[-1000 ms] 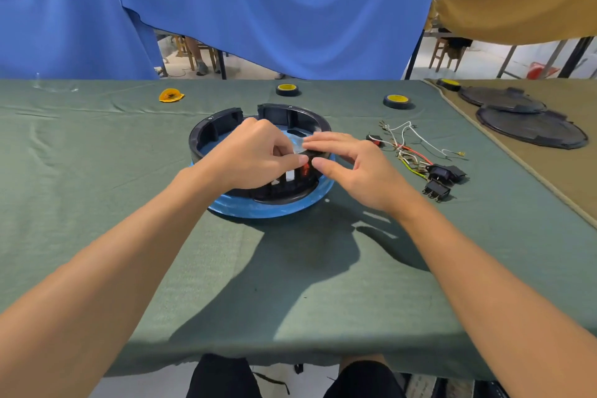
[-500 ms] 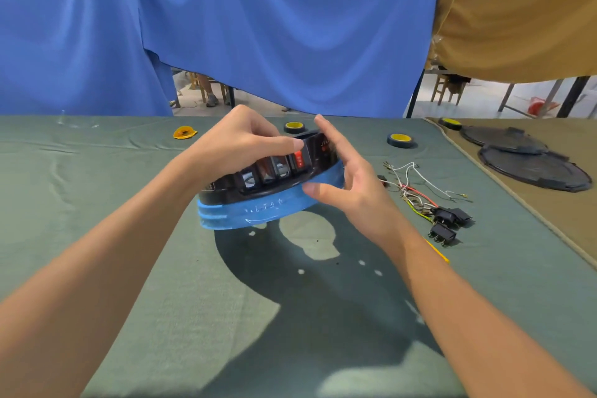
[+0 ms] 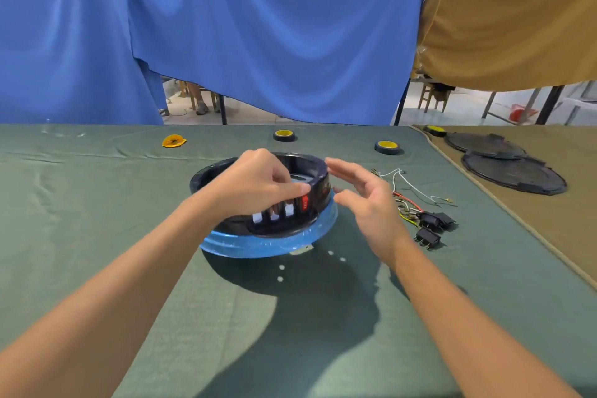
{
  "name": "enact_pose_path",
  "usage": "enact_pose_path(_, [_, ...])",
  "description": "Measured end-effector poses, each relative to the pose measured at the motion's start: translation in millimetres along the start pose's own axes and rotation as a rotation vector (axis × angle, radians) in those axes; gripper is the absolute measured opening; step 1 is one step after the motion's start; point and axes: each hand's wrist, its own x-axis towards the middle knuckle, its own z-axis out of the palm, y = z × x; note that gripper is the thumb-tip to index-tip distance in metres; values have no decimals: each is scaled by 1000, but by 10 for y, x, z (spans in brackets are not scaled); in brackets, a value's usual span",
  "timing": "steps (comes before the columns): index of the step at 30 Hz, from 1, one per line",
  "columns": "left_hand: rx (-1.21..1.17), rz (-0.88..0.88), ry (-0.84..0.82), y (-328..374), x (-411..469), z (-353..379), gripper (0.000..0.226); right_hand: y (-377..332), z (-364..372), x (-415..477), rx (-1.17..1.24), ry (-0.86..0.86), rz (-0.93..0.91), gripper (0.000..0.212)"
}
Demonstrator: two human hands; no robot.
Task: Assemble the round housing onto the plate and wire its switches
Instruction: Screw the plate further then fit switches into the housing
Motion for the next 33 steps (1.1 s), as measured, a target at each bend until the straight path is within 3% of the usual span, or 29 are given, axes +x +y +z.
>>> enact_pose_path(3, [216,40,-11,38,64,176,40,167,-211,100,-229,218,84,36])
enact_pose_path(6, [389,82,49,34,116,332,49,328,-468,194,-460,276,151,28])
enact_pose_path(10, [507,81,77,-10,171,515,53,553,-683,337,-808,123,184,33])
enact_pose_path(16, [561,70,122,-94,330,534,52,745,-676,746,-1061,-25,128,34])
enact_pose_path(19, [454,8,107,-162,394,564,51,813,-653,923,-1163,-48,147,34])
enact_pose_path(25, [324,-39,65,-188,480,537,51,809,-712,1110,-1198,-249,223,28])
enact_pose_path(28, [281,-64,39,-184,498,520,51,778,-761,1113,-1158,-321,242,43])
enact_pose_path(33, [243,-87,31,-175,528,521,51,699,-820,1110,-1052,-299,204,52])
